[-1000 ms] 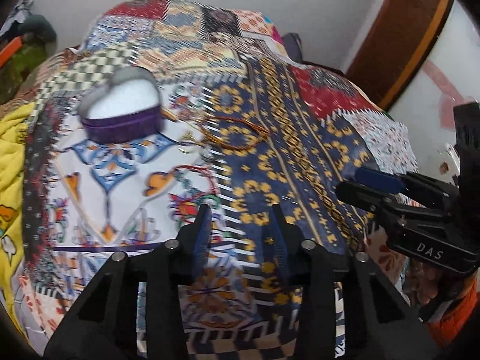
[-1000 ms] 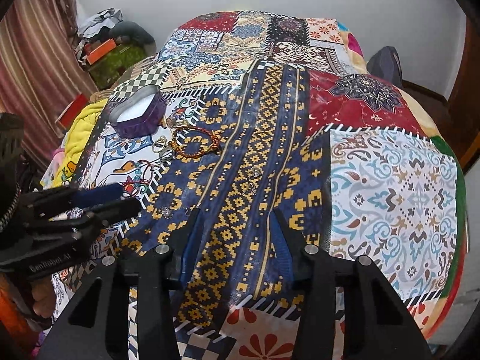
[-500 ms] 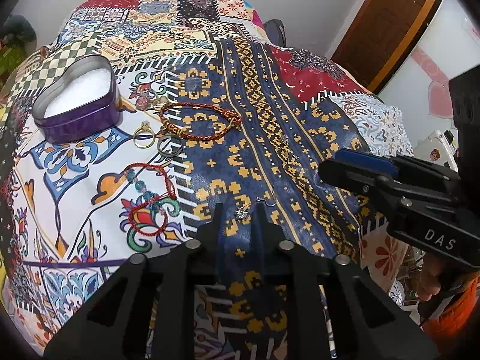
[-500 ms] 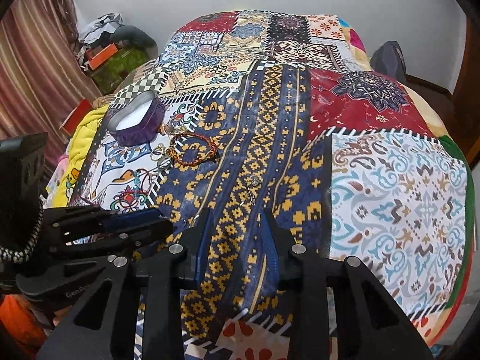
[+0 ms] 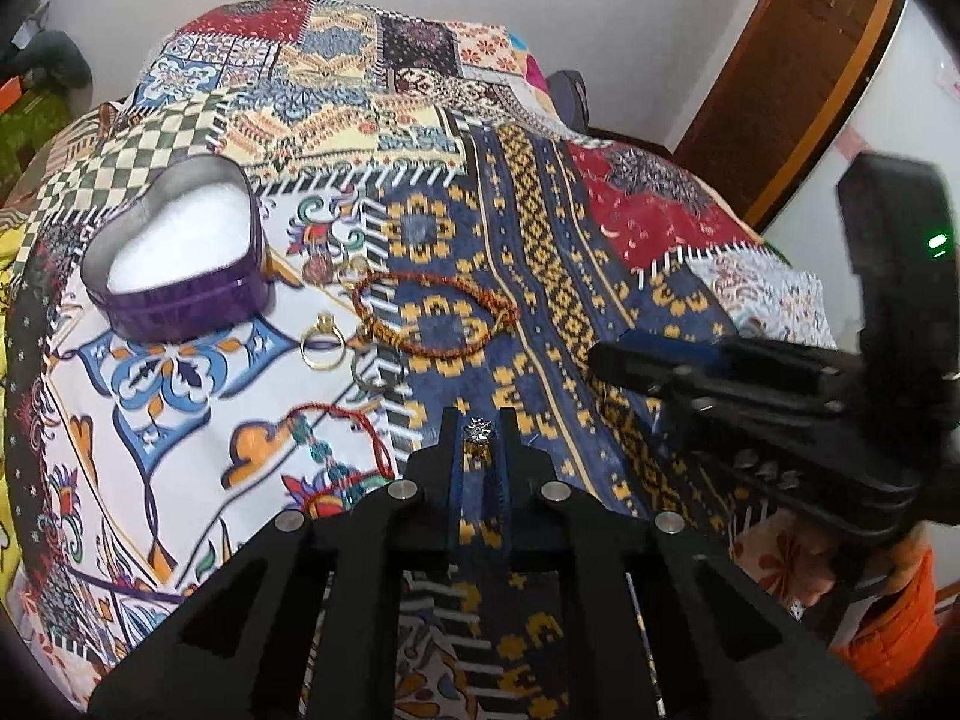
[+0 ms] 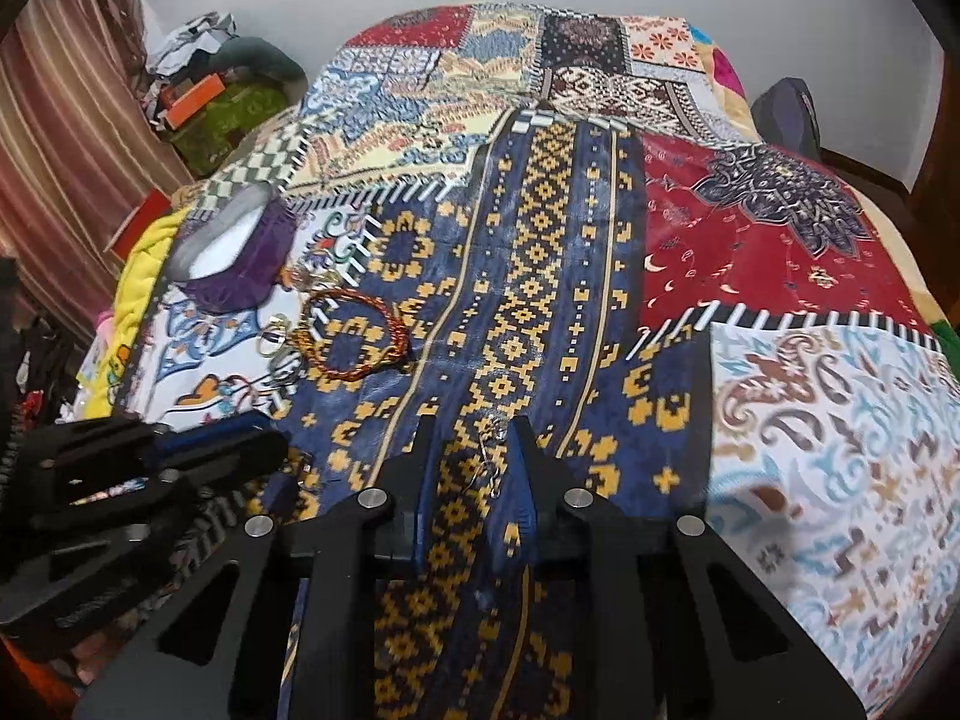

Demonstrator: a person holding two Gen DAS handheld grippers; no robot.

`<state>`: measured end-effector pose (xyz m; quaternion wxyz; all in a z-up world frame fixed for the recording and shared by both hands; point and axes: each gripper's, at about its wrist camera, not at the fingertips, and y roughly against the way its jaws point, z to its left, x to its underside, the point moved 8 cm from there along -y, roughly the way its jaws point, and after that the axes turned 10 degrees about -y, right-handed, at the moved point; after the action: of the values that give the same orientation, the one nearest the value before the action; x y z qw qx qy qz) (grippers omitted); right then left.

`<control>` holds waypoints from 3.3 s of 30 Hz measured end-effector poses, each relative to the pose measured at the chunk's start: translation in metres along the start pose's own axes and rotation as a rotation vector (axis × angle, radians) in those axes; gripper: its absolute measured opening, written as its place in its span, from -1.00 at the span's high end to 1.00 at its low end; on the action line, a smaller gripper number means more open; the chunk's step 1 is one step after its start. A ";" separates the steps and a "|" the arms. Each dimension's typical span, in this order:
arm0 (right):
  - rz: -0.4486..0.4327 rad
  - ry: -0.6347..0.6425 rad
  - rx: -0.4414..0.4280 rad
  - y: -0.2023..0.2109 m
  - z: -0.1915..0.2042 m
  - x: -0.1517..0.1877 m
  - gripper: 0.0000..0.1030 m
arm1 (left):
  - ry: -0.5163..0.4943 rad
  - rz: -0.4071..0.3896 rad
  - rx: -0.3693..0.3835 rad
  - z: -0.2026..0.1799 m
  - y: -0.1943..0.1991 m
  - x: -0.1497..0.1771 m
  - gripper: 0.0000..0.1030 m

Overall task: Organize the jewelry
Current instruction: 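Carry the earring in the left tool over the purple heart tin, then open the left tool to drop the earring into the tin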

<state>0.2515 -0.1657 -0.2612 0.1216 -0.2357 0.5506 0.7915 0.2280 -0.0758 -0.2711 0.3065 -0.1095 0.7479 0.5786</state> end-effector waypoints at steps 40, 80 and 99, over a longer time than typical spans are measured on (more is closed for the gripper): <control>-0.304 0.110 -0.030 0.090 0.090 -0.060 0.82 | 0.050 -0.336 -0.213 0.064 0.137 -0.050 0.83; -0.024 0.298 -0.191 -0.053 0.165 -0.088 0.82 | 0.029 -0.105 -0.202 0.154 0.022 -0.039 0.83; 0.035 0.368 -0.173 -0.070 0.177 -0.077 0.82 | 0.028 -0.116 -0.257 0.168 0.044 -0.031 0.64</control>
<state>0.3074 0.0296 -0.2292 -0.0155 -0.3762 0.4976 0.7814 0.2855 0.0884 -0.2420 0.3123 -0.1988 0.6641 0.6495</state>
